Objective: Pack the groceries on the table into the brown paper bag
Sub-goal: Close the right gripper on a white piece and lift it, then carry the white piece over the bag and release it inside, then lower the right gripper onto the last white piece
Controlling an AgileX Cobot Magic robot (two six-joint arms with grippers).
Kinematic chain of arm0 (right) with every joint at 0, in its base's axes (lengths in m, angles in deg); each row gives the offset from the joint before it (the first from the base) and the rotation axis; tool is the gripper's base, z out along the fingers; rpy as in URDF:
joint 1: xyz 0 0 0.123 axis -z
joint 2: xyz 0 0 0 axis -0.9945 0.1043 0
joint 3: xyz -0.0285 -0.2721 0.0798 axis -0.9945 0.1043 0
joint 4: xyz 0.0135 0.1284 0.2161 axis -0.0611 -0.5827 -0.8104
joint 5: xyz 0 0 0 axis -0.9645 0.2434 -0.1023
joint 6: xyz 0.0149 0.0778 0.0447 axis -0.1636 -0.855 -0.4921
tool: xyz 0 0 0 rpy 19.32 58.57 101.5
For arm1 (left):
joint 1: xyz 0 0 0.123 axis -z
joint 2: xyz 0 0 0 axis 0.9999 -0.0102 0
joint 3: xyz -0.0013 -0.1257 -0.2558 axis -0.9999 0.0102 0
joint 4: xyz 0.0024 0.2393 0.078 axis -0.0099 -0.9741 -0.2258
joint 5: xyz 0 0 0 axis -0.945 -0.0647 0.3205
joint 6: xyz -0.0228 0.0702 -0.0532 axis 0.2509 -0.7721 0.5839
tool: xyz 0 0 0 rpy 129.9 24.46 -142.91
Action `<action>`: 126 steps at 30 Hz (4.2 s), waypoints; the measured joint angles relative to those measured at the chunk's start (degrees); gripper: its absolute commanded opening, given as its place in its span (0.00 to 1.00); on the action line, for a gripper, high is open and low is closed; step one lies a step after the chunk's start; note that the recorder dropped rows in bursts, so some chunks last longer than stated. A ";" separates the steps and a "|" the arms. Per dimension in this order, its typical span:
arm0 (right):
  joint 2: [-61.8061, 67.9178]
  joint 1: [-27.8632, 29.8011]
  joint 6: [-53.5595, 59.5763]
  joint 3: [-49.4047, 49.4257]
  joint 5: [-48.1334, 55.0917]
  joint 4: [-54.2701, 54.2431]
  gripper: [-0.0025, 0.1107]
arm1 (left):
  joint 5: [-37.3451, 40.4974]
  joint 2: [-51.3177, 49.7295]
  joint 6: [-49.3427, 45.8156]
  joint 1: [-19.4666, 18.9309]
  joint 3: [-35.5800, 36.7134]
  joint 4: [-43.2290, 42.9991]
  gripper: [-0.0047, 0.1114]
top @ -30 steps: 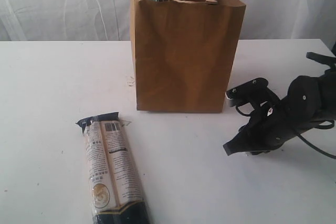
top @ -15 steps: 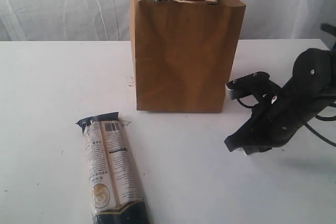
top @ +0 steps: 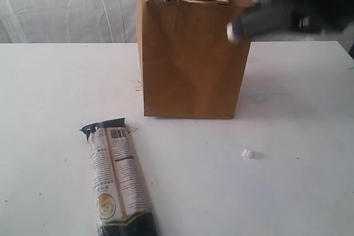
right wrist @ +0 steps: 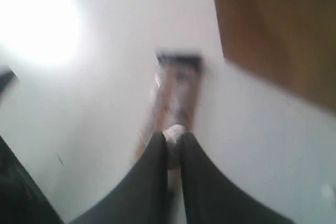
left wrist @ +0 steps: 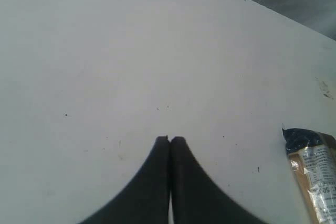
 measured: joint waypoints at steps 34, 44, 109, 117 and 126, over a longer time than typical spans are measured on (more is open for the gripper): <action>36.14 0.00 1.39 -26.87 -25.51 4.29 0.26 | 0.00 0.00 0.00 0.00 0.00 0.00 0.04; 32.84 0.00 1.48 -26.87 -16.42 11.52 0.26 | 0.00 0.00 0.00 0.00 0.00 0.00 0.04; 39.45 -2.77 -12.26 12.51 -25.34 30.55 0.20 | 0.00 0.00 0.00 0.00 0.00 0.00 0.04; 39.45 -2.77 -12.53 12.51 -24.28 30.55 0.02 | 0.00 0.00 0.00 0.00 0.00 0.00 0.04; 35.25 -3.40 -10.91 12.51 -15.89 23.94 0.02 | 0.00 0.00 0.00 0.00 0.00 0.00 0.04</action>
